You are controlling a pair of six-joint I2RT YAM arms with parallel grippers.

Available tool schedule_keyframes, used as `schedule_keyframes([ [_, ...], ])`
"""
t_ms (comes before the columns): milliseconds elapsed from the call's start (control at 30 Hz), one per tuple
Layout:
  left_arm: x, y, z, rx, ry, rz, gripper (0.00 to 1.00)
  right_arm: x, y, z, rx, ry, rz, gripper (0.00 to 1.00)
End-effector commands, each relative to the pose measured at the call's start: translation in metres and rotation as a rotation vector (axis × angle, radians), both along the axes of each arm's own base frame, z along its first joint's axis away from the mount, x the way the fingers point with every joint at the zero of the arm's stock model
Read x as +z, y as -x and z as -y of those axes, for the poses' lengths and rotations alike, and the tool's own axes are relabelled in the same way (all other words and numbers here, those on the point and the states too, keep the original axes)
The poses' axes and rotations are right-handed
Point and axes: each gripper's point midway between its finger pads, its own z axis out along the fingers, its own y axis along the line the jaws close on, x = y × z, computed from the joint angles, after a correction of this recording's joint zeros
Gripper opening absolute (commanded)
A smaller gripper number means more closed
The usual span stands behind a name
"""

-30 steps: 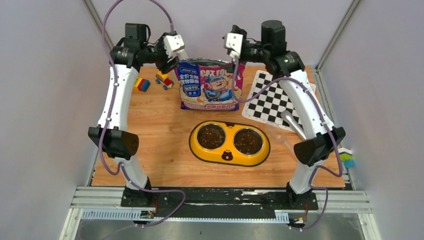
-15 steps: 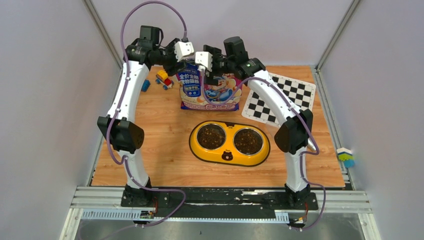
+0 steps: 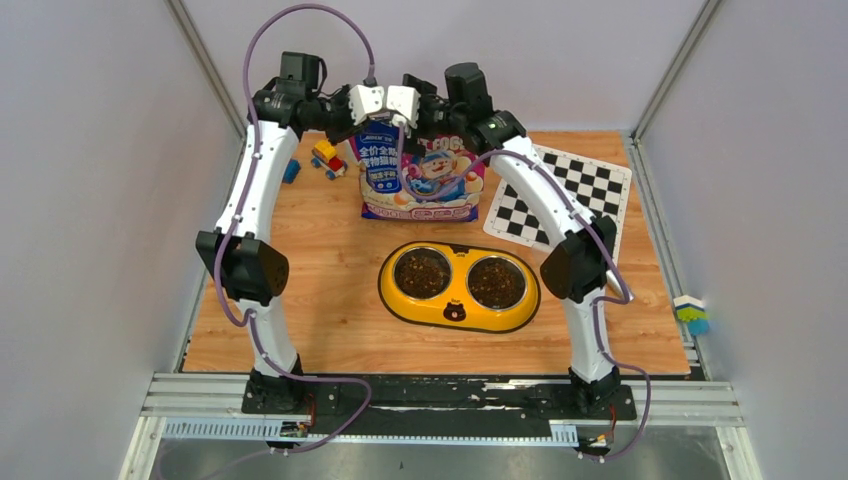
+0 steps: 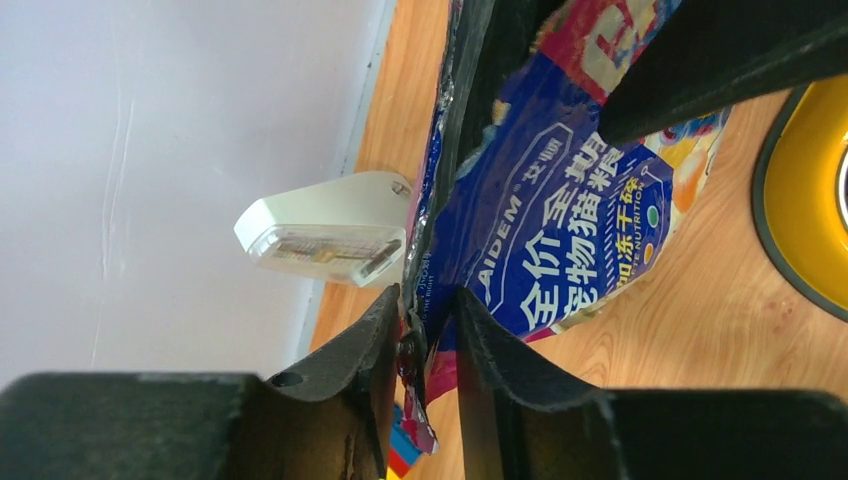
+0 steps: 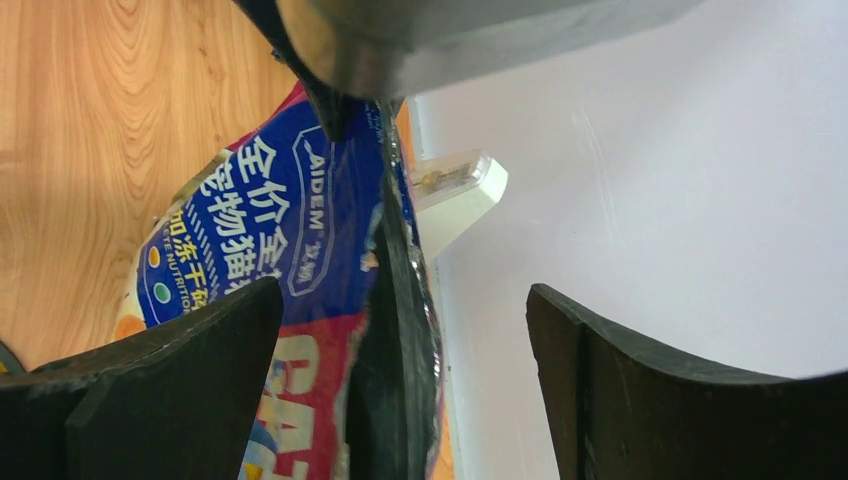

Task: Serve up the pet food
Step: Close the pet food bag at the center of the board.

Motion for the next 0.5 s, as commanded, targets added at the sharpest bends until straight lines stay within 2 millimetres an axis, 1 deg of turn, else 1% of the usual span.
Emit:
schedule_keyframes([
  [0,-0.005,-0.005,-0.002,-0.007,0.006,-0.003,0.27,0.010,0.003,-0.017,0.043,-0.062,-0.012,0.92],
  [33,-0.005,-0.005,-0.002,-0.008,0.009,-0.005,0.24,0.010,0.004,-0.019,0.049,-0.065,-0.015,0.91],
  [67,-0.006,-0.005,-0.001,-0.009,0.010,-0.007,0.19,0.010,0.003,-0.021,0.050,-0.071,-0.019,0.88],
  [100,-0.005,-0.005,-0.001,-0.010,0.012,-0.006,0.17,0.009,0.003,-0.023,0.056,-0.078,-0.023,0.86],
  [133,-0.005,-0.005,-0.001,-0.009,0.013,-0.006,0.13,0.010,0.002,-0.024,0.059,-0.085,-0.026,0.84],
  [200,-0.005,-0.005,-0.001,-0.006,0.013,-0.008,0.10,0.010,0.003,-0.029,0.071,-0.098,-0.033,0.82],
  [233,-0.005,-0.005,-0.001,-0.007,0.009,-0.007,0.05,0.010,0.003,-0.031,0.078,-0.101,-0.035,0.82],
  [300,-0.003,-0.005,-0.004,-0.003,0.006,-0.003,0.00,0.010,0.004,-0.036,0.085,-0.106,-0.034,0.80],
  [367,0.000,-0.004,-0.006,0.002,0.011,0.002,0.00,0.011,0.006,-0.040,0.092,-0.105,-0.024,0.77],
  [467,0.008,-0.003,-0.010,0.012,0.026,0.013,0.00,0.004,0.002,-0.046,0.067,-0.079,0.019,0.71],
])
